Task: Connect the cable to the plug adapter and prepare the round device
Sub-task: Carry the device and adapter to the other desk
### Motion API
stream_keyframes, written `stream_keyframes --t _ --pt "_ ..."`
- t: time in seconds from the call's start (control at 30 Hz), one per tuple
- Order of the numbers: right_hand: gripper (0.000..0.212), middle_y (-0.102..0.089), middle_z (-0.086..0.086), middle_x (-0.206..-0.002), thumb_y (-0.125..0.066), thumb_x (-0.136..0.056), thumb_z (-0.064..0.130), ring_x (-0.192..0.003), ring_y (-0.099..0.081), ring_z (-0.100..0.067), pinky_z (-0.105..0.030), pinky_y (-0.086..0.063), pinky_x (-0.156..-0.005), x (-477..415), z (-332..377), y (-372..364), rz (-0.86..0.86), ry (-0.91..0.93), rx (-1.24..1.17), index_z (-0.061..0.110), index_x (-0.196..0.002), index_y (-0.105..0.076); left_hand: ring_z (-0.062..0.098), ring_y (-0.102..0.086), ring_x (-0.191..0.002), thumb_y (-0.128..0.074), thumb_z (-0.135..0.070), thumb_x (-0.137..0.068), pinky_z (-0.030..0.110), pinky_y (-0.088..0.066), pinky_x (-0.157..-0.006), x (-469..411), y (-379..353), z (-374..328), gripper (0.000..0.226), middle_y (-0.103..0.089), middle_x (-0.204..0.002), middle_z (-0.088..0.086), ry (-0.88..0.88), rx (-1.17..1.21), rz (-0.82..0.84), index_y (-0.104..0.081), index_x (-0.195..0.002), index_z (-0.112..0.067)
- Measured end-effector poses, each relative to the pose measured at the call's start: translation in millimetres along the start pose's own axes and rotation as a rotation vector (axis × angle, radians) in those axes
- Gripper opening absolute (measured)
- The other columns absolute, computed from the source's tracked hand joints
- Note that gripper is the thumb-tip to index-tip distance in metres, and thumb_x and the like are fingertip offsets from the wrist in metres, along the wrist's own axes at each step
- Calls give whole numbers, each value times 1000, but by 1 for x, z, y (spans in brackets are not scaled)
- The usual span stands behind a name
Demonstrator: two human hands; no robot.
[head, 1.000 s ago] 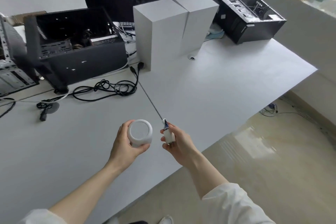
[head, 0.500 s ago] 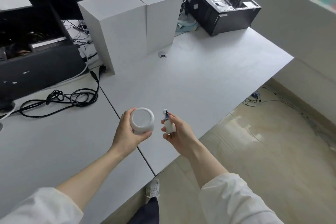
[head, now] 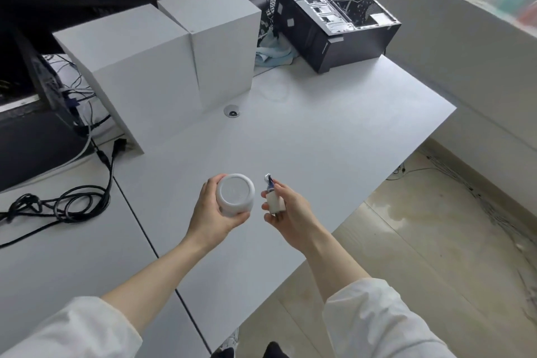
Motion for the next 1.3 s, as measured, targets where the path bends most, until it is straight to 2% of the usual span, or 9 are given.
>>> stream_keyframes --t 0.43,0.6,0.7,1.0,1.3 --pt "31 -66 -5 -91 -57 -100 20 -66 -60 -19 -29 -44 -59 -54 88 81 98 -43 83 12 -128 -67 10 -52 -114 -89 -19 -65 38 -49 -99 -55 -96 -49 78 -50 -128 -7 35 -10 -134 -45 -128 -30" --pt "28 -66 -5 -91 -58 -100 21 -67 -61 -19 -29 -45 -59 -64 133 131 132 -44 115 14 -126 -68 12 -52 -115 -89 -20 -67 37 -49 -97 -67 -152 -78 78 -49 -129 -10 46 7 -163 -40 -125 -38" --pt "26 -66 -4 -91 -57 -101 22 -68 -60 -19 -29 -44 -59 -70 157 163 140 -39 132 16 -124 -68 14 -52 -117 -89 -20 -67 37 -49 -98 -77 -187 -95 80 -49 -131 -8 48 17 -176 -41 -130 -32" --pt "30 -65 -4 -91 -56 -102 21 -67 -60 -18 -28 -45 -58 -95 217 232 115 -16 104 14 -129 -65 12 -50 -117 -89 -18 -67 34 -48 -99 -121 -266 -129 84 -48 -132 -7 43 22 -127 -42 -135 -25" --pt "31 -65 -5 -93 -55 -102 20 -67 -60 -19 -28 -45 -57 -145 288 283 59 9 97 14 -131 -65 15 -51 -117 -90 -20 -66 35 -48 -96 -205 -334 -159 83 -50 -132 -4 18 6 -87 -43 -134 -25"
Point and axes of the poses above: each hand's wrist, its own x-axis away from the middle knuckle, its own y-axis out of the back of the hand, z = x × y, the point moved 4 cm from there along -x, towards the middle knuckle
